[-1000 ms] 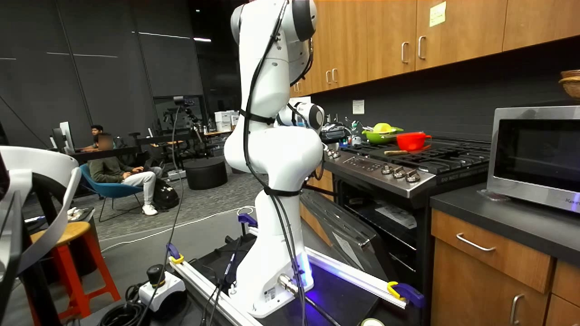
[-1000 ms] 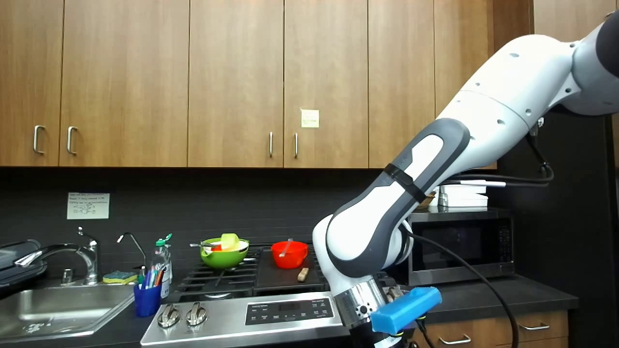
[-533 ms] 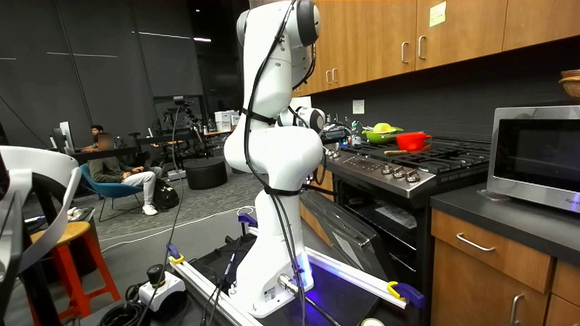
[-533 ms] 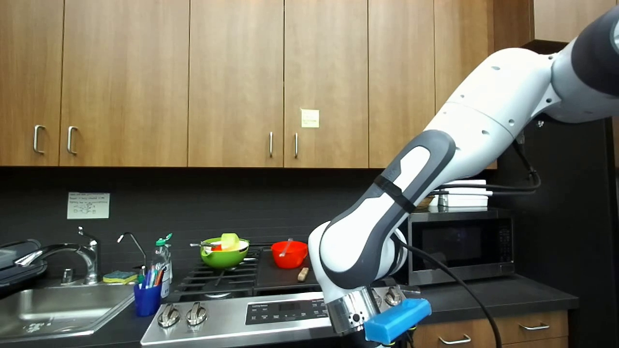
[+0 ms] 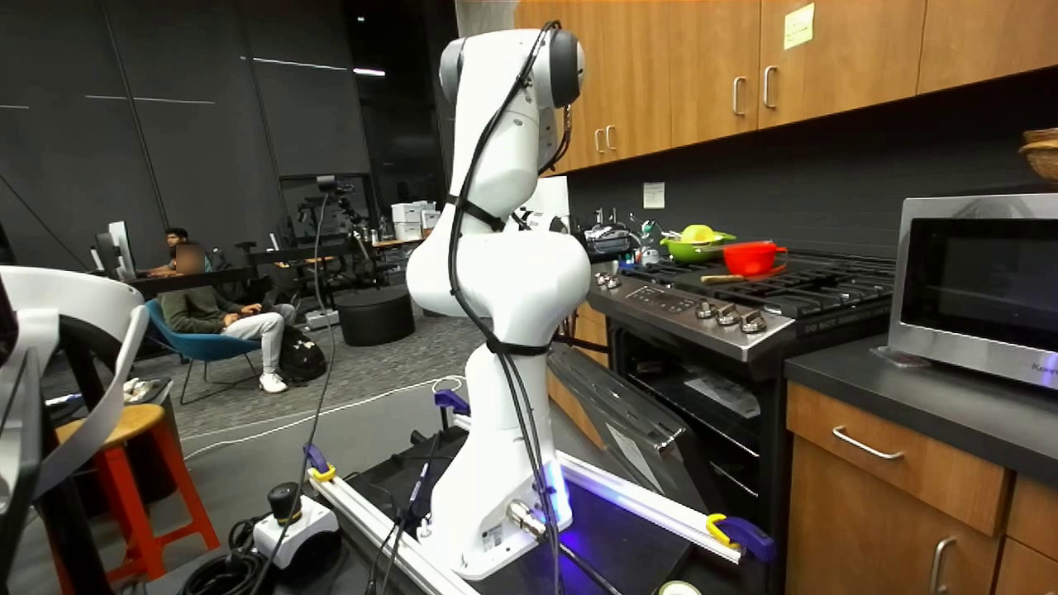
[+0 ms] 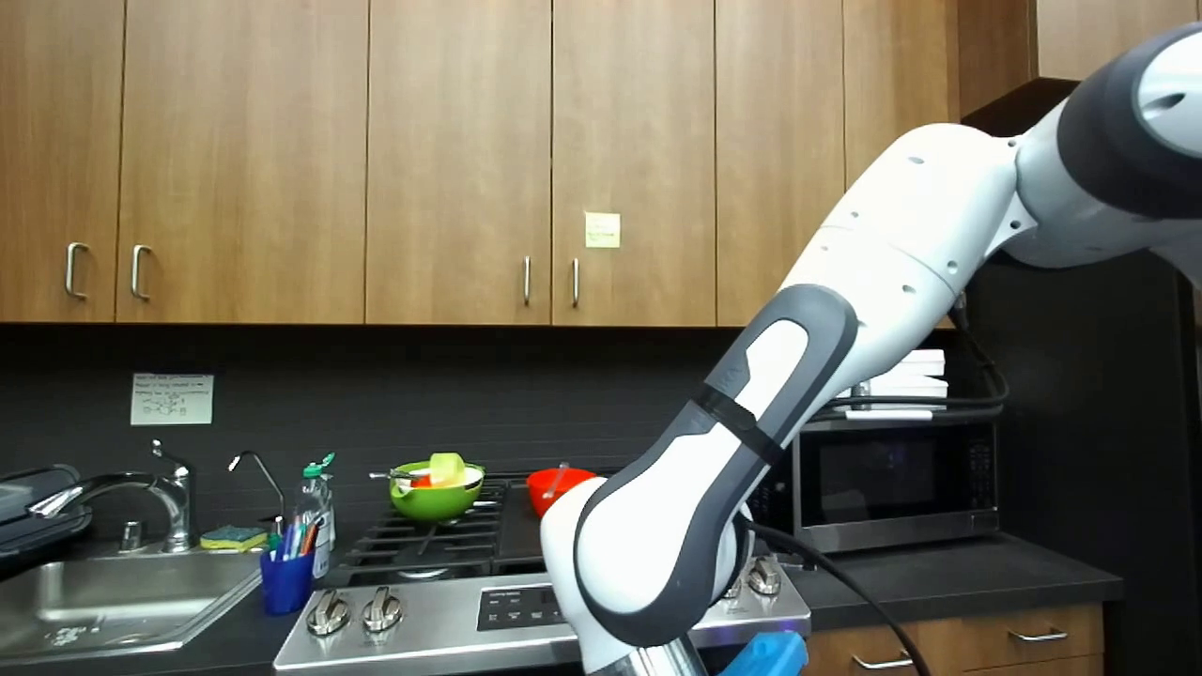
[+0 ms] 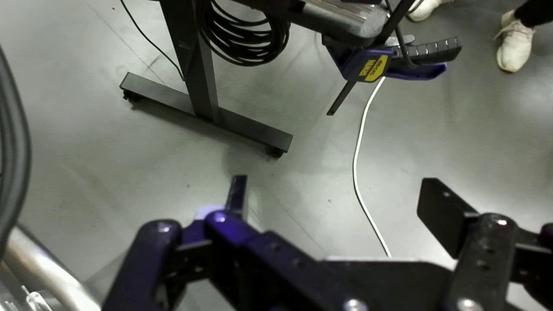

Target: Close the oven door

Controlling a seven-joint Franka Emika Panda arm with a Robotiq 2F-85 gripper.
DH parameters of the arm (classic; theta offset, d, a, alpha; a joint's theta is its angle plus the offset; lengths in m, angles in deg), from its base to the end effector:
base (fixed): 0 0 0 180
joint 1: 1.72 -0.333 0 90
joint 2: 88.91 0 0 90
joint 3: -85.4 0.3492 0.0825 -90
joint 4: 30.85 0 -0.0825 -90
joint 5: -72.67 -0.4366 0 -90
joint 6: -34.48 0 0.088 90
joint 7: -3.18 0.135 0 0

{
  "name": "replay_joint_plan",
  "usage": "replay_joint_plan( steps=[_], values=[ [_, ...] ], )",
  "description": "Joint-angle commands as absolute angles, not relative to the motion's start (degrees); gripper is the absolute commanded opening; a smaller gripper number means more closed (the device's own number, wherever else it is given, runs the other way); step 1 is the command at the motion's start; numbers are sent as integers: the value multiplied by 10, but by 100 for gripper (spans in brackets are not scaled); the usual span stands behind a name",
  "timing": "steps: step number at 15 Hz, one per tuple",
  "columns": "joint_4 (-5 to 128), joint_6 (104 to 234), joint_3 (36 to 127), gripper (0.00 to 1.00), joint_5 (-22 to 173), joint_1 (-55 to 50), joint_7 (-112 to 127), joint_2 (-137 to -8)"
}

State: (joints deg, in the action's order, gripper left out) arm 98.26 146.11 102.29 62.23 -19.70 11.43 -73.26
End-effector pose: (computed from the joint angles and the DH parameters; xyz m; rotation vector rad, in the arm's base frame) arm 0.3936 0.3028 0.1851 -2.9473 -0.5365 0.9457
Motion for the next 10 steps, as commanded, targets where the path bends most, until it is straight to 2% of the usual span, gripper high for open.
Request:
replay_joint_plan(
  steps=[1,10],
  values=[
    [945,1426,1038,100,658,-232,129,-706],
    [847,1343,1067,100,676,-289,102,-633]
  ],
)
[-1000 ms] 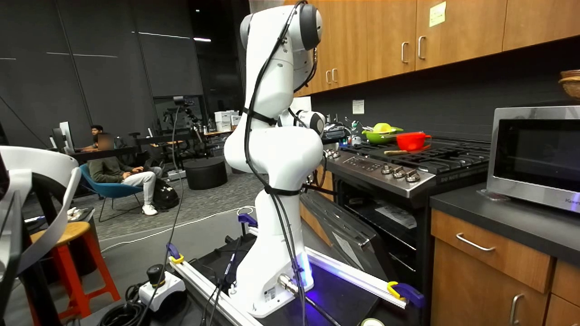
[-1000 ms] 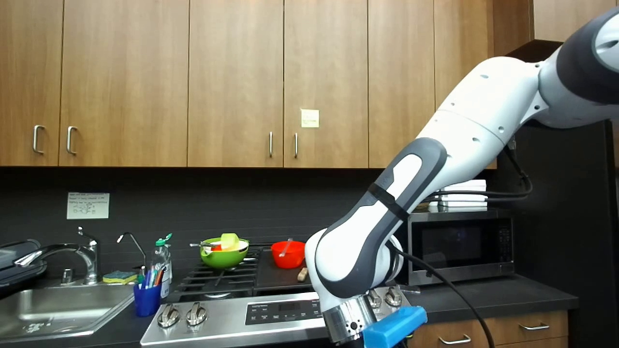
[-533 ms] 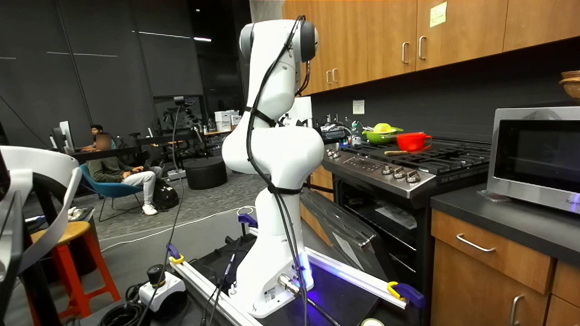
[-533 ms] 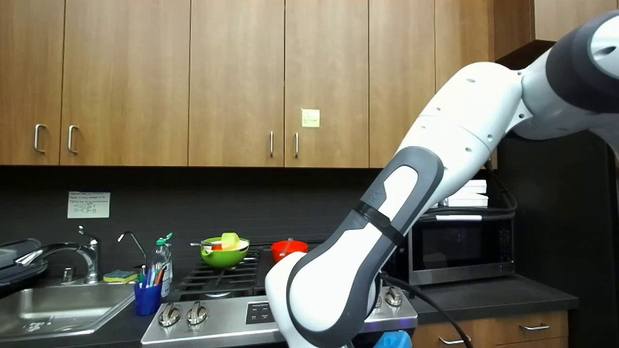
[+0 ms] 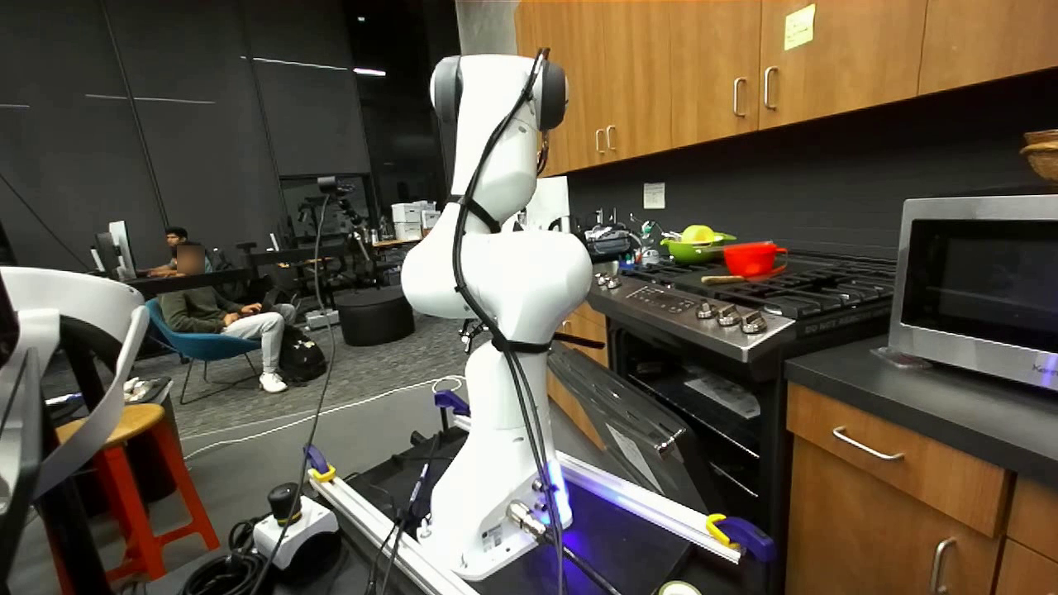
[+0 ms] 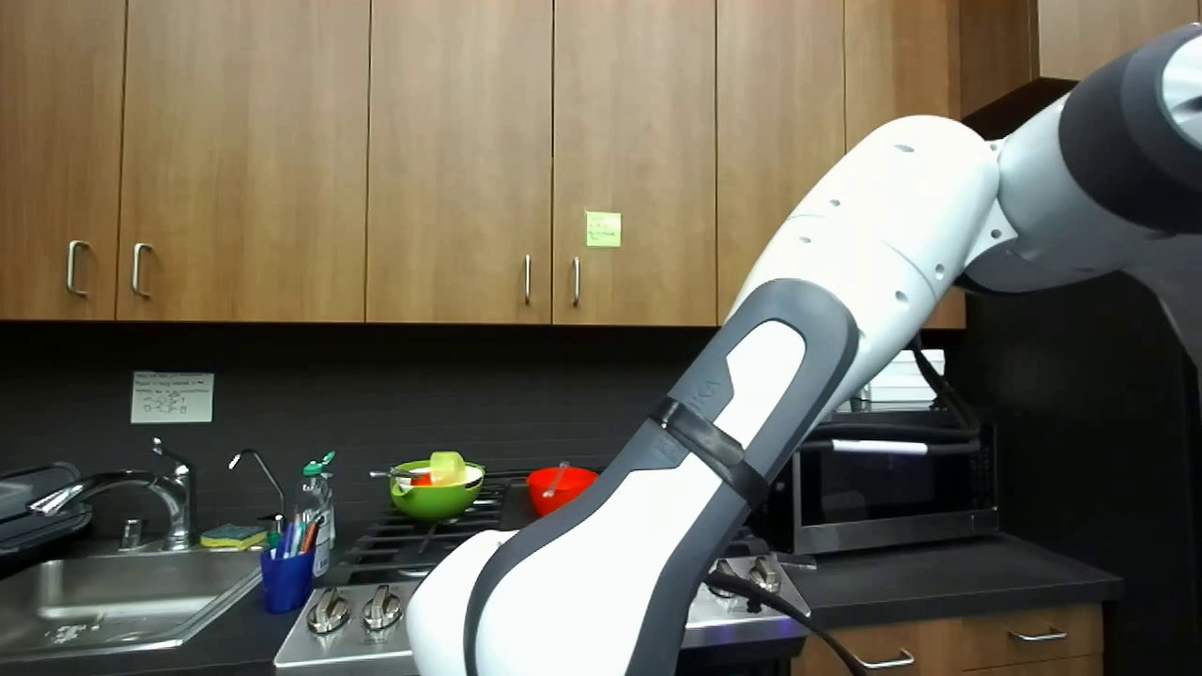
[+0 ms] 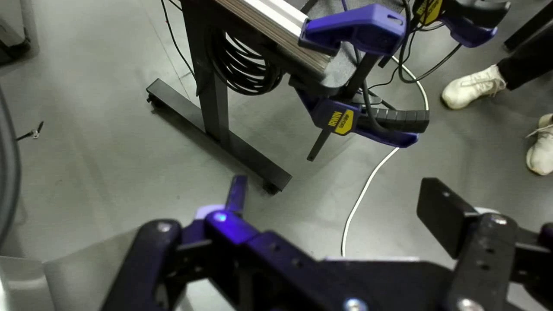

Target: Close the oven door

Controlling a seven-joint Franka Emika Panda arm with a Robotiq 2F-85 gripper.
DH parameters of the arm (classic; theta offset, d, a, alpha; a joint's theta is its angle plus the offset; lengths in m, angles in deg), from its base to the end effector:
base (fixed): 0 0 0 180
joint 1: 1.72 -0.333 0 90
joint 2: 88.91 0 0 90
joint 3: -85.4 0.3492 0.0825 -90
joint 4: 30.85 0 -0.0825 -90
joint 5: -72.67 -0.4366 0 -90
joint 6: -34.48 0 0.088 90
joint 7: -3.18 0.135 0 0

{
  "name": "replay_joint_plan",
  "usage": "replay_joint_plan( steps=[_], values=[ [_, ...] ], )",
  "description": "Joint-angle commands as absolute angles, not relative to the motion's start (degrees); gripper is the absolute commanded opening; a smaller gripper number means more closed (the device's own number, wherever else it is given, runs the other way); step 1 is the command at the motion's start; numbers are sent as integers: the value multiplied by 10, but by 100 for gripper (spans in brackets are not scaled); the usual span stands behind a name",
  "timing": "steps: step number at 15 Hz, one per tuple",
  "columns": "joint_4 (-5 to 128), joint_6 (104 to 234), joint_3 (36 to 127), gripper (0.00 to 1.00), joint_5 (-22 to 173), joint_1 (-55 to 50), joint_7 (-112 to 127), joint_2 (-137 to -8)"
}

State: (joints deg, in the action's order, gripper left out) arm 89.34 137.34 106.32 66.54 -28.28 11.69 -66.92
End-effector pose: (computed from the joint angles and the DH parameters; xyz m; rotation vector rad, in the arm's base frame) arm 0.3425 0.4015 0.1869 2.7085 0.9007 -1.0326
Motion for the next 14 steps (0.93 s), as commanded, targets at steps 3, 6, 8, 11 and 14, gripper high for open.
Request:
replay_joint_plan(
  steps=[3,6,8,11,14],
  values=[
    [812,1336,1061,100,685,-293,82,-607],
    [783,1370,1051,100,711,-291,55,-583],
    [763,1392,1044,100,719,-285,36,-567],
    [747,1442,1040,100,706,-283,41,-552],
    [759,1509,1047,100,695,-287,45,-547]
  ],
)
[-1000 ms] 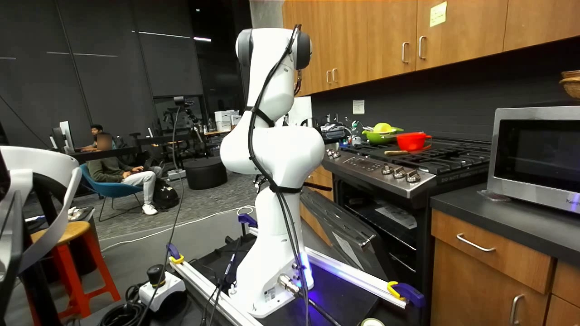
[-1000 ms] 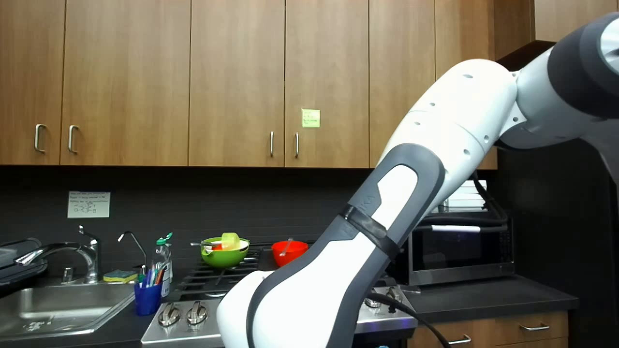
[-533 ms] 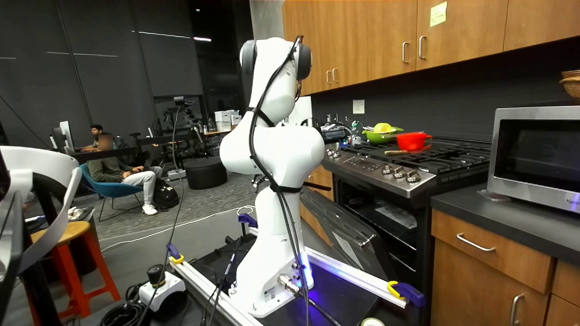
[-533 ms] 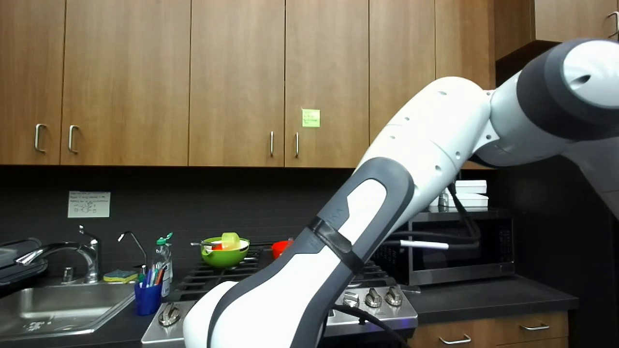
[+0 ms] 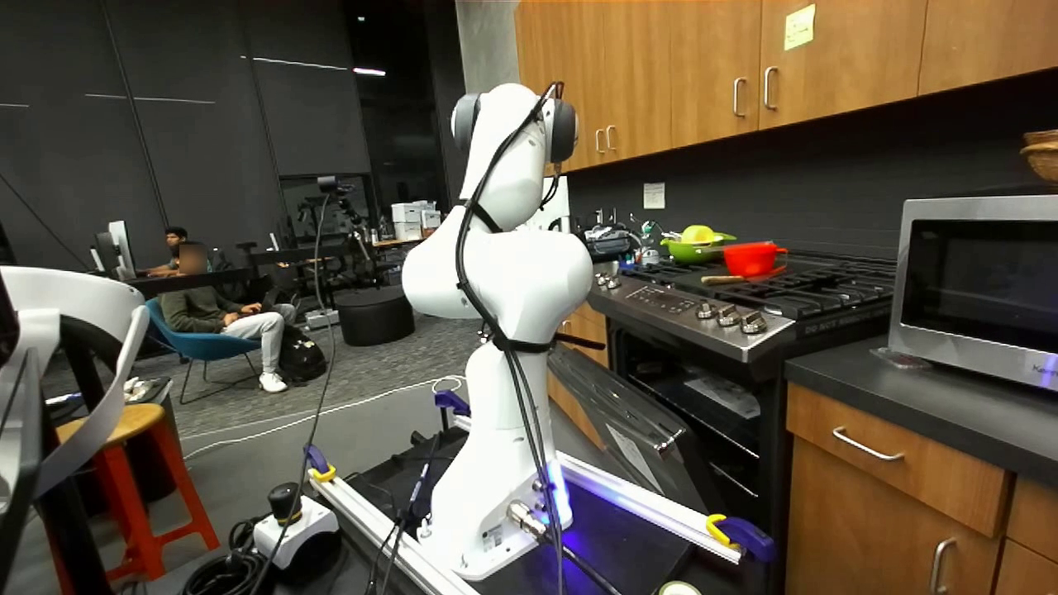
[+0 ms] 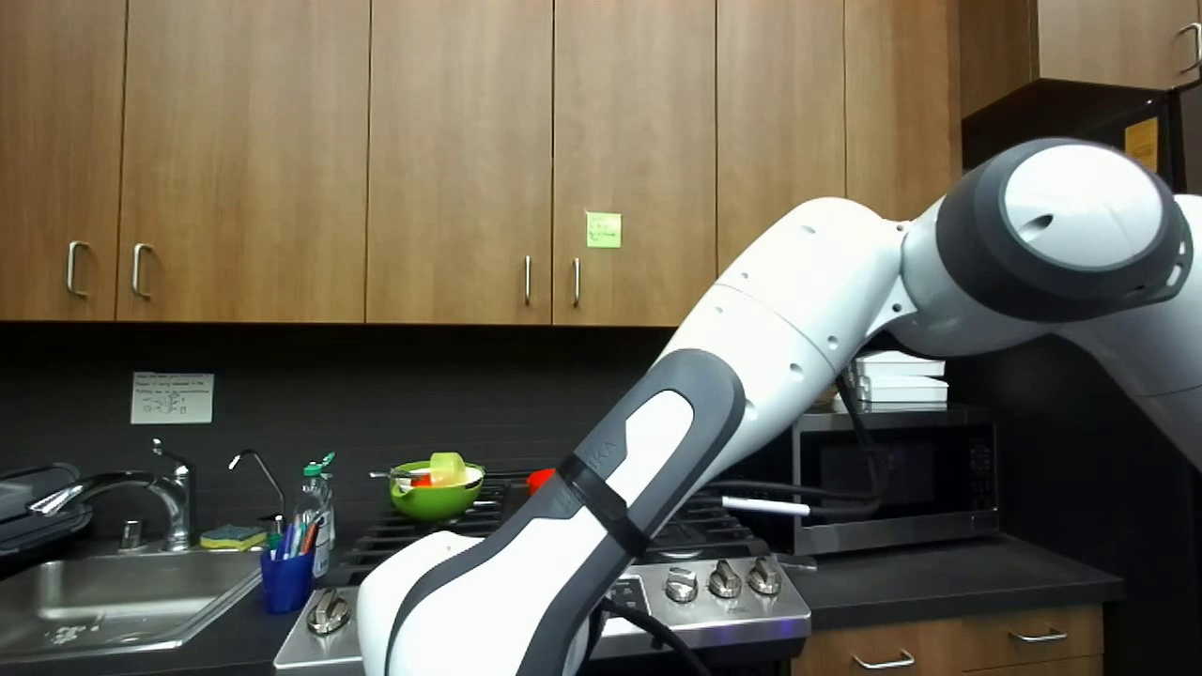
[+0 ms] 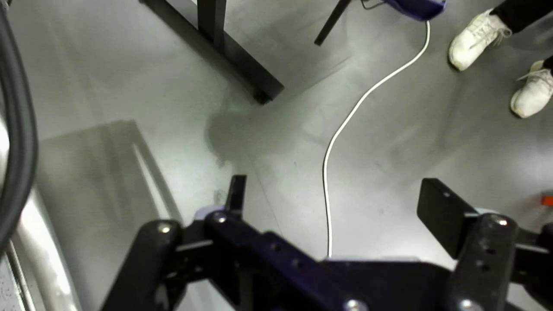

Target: Close the oven door

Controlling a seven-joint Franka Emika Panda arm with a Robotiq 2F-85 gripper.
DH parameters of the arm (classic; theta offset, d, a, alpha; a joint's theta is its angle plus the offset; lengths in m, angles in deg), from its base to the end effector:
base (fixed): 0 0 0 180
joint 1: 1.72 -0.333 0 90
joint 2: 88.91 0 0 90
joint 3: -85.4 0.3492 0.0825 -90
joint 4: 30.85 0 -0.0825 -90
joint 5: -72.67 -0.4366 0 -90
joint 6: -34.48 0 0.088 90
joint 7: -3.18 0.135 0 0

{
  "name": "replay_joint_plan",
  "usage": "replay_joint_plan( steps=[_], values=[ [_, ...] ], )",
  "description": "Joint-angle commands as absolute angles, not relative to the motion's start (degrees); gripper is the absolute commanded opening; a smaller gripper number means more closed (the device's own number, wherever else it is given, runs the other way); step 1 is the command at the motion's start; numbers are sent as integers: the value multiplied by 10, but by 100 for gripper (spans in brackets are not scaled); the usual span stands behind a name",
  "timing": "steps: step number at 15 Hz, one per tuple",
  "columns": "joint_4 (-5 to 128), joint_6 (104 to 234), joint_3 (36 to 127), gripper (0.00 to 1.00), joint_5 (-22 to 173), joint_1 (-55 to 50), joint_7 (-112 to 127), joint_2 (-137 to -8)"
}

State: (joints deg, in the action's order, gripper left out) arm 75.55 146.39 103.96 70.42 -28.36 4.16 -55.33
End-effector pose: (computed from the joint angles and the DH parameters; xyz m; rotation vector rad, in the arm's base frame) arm 0.4383 0.4464 0.1551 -2.8172 -1.0917 0.7870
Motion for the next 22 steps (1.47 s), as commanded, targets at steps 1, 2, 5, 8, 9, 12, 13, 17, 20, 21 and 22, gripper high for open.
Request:
replay_joint_plan(
  steps=[1,2,5,8,9,12,13,17,20,21,22],
  values=[
    [764,1524,1048,100,694,-289,48,-541],
    [769,1537,1048,100,695,-292,53,-539],
    [780,1566,1044,100,702,-296,55,-522],
    [788,1589,1035,100,714,-294,51,-499],
    [786,1597,1031,100,718,-294,49,-489],
    [768,1623,1015,100,737,-296,51,-458],
    [763,1629,1013,100,740,-295,51,-451],
    [737,1647,1006,100,741,-291,50,-426],
    [719,1649,1003,100,738,-289,52,-410],
    [712,1645,1002,100,735,-288,54,-404],
    [706,1641,1002,100,732,-286,55,-398]
  ],
)
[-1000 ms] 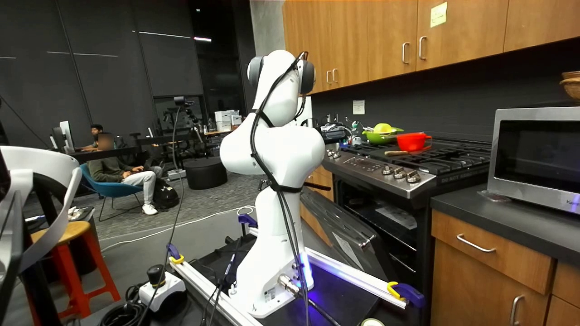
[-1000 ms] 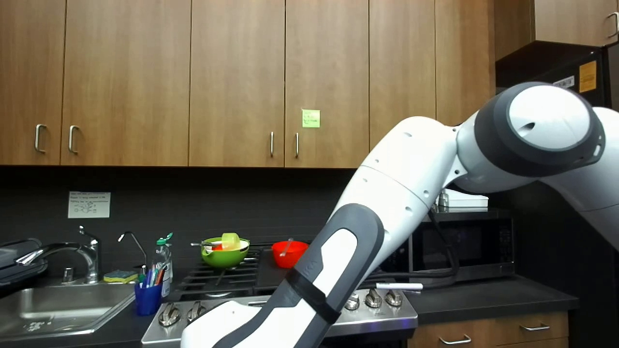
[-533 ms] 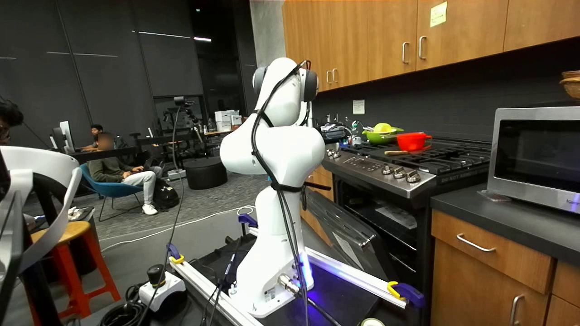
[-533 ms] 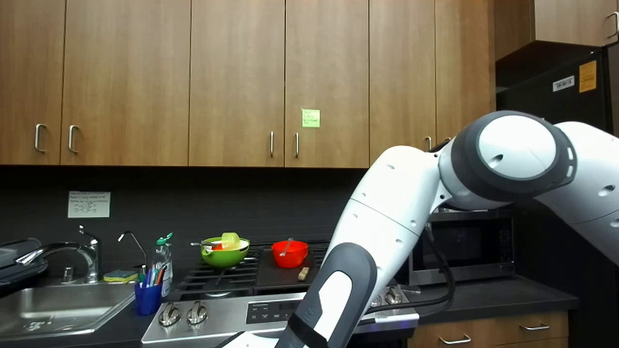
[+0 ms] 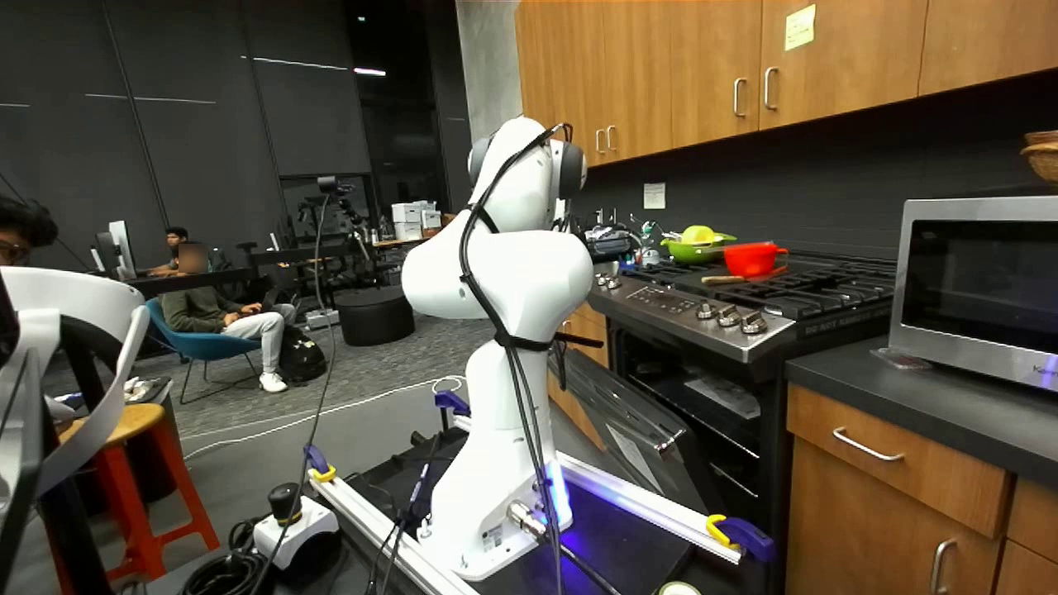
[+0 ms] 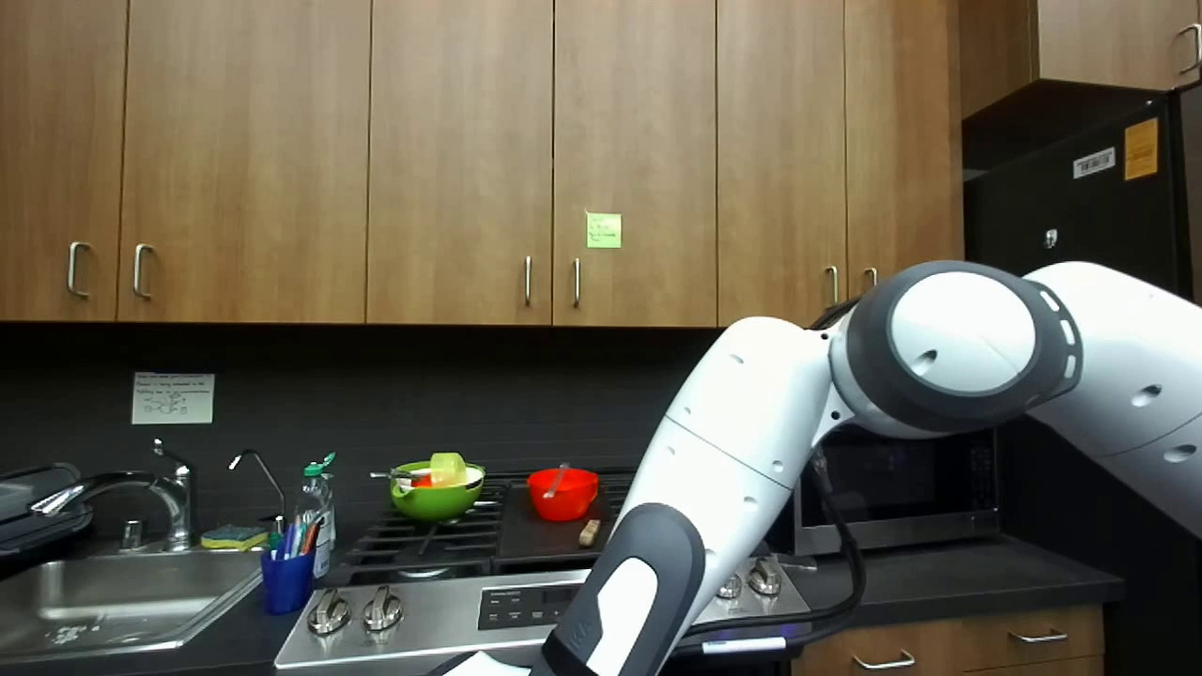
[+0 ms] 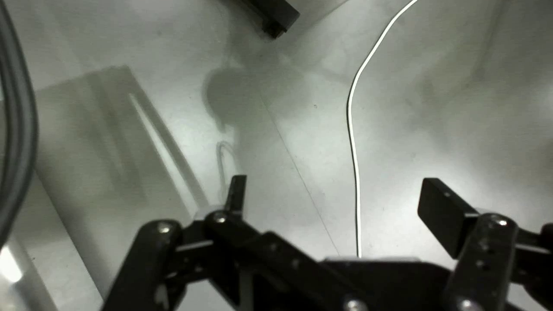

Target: Close the oven door

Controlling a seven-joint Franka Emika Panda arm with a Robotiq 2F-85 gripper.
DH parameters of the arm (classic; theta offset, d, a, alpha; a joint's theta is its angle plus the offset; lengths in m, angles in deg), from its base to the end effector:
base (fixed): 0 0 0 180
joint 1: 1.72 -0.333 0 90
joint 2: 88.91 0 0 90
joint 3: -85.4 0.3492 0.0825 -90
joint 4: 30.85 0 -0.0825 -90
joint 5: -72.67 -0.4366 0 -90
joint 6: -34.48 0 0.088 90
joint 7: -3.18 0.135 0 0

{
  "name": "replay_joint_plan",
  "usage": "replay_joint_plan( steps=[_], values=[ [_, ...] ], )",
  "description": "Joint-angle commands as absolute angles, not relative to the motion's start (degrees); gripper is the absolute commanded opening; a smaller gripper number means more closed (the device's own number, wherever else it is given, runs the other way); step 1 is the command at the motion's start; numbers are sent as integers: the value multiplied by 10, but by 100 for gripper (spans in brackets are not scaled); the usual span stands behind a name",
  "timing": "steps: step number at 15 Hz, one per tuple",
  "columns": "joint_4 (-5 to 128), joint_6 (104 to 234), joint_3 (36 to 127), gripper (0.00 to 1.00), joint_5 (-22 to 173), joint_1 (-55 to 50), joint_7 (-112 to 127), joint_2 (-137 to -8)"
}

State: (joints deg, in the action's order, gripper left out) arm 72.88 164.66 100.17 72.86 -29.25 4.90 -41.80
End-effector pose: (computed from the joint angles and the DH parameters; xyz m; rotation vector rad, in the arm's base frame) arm 0.4684 0.4352 0.0279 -2.8625 -0.9858 0.5894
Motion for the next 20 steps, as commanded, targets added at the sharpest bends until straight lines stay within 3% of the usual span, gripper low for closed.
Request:
replay_joint_plan(
  steps=[1,9,20],
  values=[
    [700,1636,1003,100,729,-284,56,-392],
    [677,1639,997,100,730,-273,54,-346],
    [678,1767,971,100,770,-277,51,-339]
  ],
)
